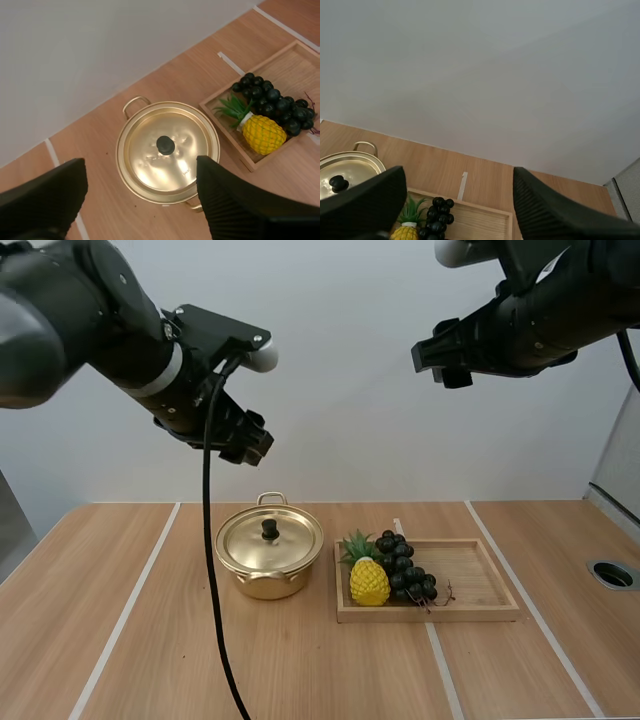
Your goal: Open the pot, put the grape inside, and close it
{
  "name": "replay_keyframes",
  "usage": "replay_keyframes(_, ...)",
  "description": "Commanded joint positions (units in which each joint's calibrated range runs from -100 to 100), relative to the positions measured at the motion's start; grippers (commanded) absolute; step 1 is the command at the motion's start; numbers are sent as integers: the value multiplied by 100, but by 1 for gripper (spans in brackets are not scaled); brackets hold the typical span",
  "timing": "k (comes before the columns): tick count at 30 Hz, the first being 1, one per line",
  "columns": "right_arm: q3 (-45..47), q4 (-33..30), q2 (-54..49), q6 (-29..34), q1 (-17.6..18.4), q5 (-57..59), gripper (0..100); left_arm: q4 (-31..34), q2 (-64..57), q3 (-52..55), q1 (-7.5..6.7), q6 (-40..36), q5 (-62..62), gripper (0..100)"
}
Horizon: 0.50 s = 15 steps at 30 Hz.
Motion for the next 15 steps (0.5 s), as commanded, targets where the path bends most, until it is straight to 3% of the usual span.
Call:
replay_keyframes(1, -29, 4, -25, -83, -20, 8, 100, -273, 361, -36, 17, 255, 42, 100)
replay_keyframes(6, -29, 4, -25, -83, -20, 34, 100, -339, 1051, -36, -52, 442, 20, 100)
replay_keyframes(15, -29, 4, -21, -127, -20, 145, 100, 119, 1949, -36, -523, 457, -639, 100)
